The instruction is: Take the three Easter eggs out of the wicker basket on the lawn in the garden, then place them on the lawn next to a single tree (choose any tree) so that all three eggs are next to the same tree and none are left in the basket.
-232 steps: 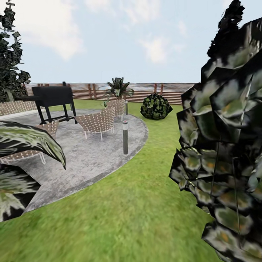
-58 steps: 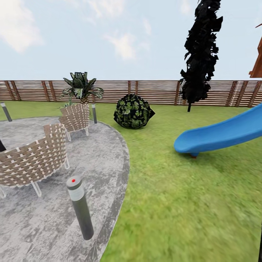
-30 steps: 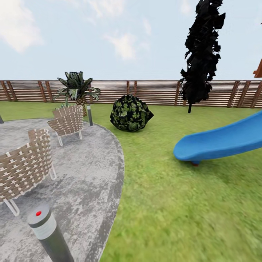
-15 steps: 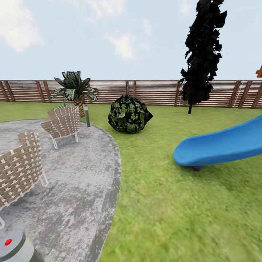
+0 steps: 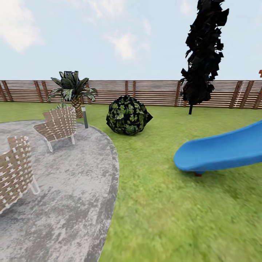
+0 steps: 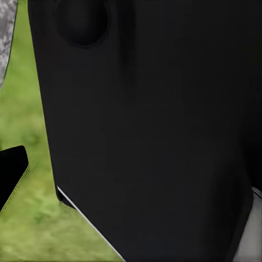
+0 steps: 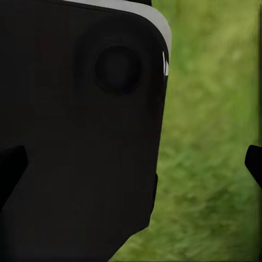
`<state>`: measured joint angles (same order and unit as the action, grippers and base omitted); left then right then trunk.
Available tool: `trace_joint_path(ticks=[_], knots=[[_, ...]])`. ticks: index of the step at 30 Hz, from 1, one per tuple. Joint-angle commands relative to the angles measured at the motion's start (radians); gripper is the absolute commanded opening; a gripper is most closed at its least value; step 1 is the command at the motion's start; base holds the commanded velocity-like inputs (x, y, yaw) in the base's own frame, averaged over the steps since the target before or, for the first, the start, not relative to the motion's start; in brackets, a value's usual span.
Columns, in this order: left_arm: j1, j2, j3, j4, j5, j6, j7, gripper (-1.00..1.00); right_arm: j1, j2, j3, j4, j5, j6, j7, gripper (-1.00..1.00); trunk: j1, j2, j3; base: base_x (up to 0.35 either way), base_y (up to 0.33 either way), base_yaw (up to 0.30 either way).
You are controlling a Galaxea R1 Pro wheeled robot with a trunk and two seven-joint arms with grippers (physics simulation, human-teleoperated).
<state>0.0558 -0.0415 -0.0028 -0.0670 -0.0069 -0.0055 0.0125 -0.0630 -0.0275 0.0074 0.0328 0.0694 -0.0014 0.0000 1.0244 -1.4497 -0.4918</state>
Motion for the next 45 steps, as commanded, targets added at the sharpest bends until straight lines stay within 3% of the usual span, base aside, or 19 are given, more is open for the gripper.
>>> trace_joint_path(ticks=[1,45], knots=[[0.001,0.000,0.000,-0.002,-0.001,-0.001,0.001,1.00,-0.001,0.000,0.000,0.002,0.007,0.000,0.000,1.00,0.001,0.000,-0.001,0.329,-0.003,0.000],[0.000,0.000,0.000,-0.002,-0.001,0.000,0.001,1.00,-0.001,0.000,0.000,0.018,0.009,-0.001,0.000,1.00,0.001,0.000,-0.001,0.329,0.000,0.025]])
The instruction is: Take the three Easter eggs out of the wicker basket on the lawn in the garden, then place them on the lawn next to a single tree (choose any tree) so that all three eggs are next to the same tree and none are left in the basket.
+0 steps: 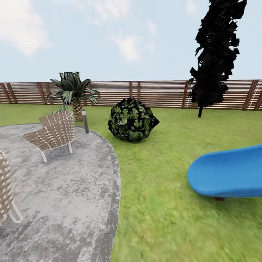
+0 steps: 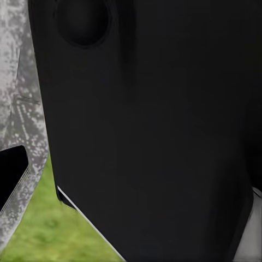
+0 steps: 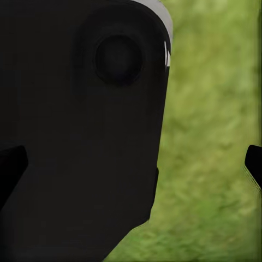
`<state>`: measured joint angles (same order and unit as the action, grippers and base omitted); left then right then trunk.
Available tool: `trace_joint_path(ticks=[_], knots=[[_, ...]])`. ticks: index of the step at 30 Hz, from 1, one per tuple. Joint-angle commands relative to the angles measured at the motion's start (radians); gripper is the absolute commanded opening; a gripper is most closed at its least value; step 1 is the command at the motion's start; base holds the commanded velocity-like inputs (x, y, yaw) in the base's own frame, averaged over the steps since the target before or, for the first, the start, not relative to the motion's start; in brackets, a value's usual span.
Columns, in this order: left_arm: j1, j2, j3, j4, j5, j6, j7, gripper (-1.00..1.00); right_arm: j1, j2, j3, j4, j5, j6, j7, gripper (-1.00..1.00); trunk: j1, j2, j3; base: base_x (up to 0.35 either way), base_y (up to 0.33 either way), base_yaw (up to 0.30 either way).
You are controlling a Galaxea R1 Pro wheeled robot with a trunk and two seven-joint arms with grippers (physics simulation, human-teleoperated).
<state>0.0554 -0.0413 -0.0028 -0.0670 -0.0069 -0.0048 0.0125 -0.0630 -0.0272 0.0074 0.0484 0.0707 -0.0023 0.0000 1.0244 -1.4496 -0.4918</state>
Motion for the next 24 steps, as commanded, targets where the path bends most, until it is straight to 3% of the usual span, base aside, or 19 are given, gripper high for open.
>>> trace_joint_path(ticks=[1,24], knots=[[0.001,0.000,0.000,-0.002,-0.001,0.000,0.001,1.00,-0.001,0.000,0.000,0.002,0.007,0.000,0.000,1.00,0.001,0.000,-0.001,0.329,0.000,0.000],[0.000,0.000,0.000,-0.002,-0.001,-0.001,0.001,1.00,-0.001,0.000,0.000,0.002,0.007,0.001,0.002,1.00,0.001,0.000,-0.001,0.329,0.000,0.000]])
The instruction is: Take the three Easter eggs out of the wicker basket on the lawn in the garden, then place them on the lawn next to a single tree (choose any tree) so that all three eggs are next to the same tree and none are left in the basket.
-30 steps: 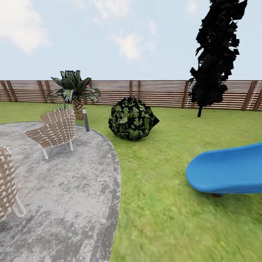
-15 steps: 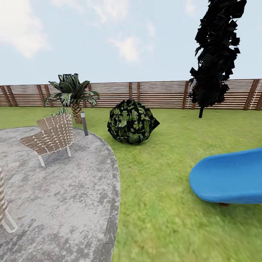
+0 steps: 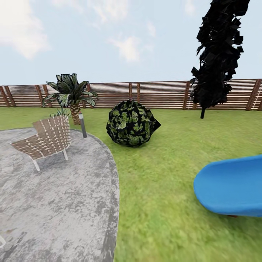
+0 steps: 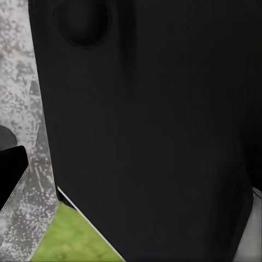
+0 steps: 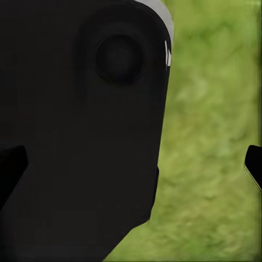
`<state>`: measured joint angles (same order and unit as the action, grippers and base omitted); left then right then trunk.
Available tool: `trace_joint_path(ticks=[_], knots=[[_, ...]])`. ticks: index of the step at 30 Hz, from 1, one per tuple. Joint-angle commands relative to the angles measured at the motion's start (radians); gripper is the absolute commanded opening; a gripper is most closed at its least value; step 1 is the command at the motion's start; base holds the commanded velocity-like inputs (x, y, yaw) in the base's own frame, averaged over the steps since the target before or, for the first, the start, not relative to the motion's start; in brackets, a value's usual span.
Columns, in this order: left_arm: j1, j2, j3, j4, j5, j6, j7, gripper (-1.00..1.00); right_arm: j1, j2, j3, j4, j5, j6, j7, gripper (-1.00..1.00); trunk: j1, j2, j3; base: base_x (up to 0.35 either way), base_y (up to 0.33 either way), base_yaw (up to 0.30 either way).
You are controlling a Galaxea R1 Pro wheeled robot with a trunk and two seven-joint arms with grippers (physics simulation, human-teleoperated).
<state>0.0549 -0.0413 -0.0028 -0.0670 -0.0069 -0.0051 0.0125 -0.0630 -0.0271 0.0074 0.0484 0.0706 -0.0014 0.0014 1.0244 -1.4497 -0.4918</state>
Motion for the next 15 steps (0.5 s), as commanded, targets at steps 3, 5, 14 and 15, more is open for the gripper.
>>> trace_joint_path(ticks=[3,5,14,15], knots=[[0.001,0.000,0.000,-0.002,-0.001,0.000,0.001,1.00,-0.001,0.000,0.000,0.002,0.008,-0.001,0.000,1.00,0.001,0.000,-0.001,0.329,0.000,0.000],[0.001,0.000,0.000,-0.002,0.000,0.000,0.001,1.00,-0.001,0.001,0.000,0.002,0.008,-0.002,0.000,1.00,0.001,0.000,-0.001,0.329,0.000,-0.036],[0.002,0.000,0.000,-0.002,-0.001,0.000,0.001,1.00,-0.001,0.001,0.000,0.003,0.008,-0.001,0.000,1.00,0.001,0.000,-0.001,0.329,0.000,-0.121],[0.001,0.000,0.000,-0.002,-0.001,0.000,0.001,1.00,-0.001,0.001,0.000,0.003,0.008,-0.001,0.000,1.00,0.001,0.000,-0.001,0.329,0.000,-0.011]])
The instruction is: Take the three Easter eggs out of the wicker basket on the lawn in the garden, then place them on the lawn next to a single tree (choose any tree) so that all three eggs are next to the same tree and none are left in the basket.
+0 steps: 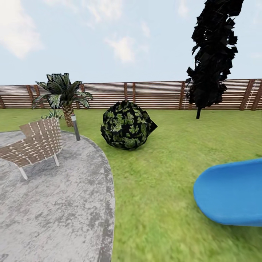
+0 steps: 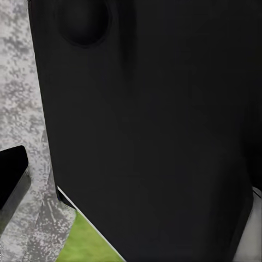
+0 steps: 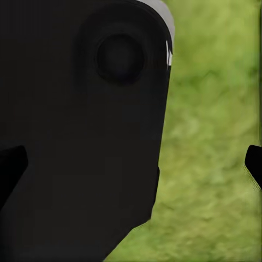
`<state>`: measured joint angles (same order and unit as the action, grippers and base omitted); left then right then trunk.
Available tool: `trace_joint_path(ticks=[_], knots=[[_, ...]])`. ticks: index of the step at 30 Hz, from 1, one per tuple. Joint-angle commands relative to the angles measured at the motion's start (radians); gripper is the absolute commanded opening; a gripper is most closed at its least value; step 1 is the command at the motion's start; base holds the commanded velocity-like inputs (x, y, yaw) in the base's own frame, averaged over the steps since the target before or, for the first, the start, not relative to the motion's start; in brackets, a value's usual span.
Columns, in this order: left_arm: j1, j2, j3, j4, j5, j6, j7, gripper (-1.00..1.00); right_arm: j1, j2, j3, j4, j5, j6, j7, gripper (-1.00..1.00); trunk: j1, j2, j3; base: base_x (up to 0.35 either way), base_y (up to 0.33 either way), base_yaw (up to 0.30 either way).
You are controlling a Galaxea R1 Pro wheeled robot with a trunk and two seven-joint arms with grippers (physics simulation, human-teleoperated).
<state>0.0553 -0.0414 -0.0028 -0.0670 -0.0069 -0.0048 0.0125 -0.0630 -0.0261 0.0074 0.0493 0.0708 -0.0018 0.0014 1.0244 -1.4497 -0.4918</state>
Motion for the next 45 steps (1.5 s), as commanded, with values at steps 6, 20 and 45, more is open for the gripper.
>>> trace_joint_path(ticks=[6,20,45], knots=[[0.001,0.000,0.000,-0.002,-0.001,0.000,0.001,1.00,-0.001,0.000,0.000,0.003,0.007,0.000,0.000,1.00,0.001,0.000,-0.001,0.329,0.000,-0.003],[0.001,-0.001,0.000,-0.002,-0.001,0.000,0.001,1.00,-0.001,0.000,0.000,0.003,0.007,-0.001,0.000,1.00,0.001,0.000,-0.001,0.329,0.000,0.000],[0.001,-0.002,0.000,-0.002,-0.001,-0.001,0.001,1.00,-0.001,-0.001,0.000,0.003,0.007,0.000,0.000,1.00,0.001,0.000,-0.001,0.329,0.000,-0.128]])
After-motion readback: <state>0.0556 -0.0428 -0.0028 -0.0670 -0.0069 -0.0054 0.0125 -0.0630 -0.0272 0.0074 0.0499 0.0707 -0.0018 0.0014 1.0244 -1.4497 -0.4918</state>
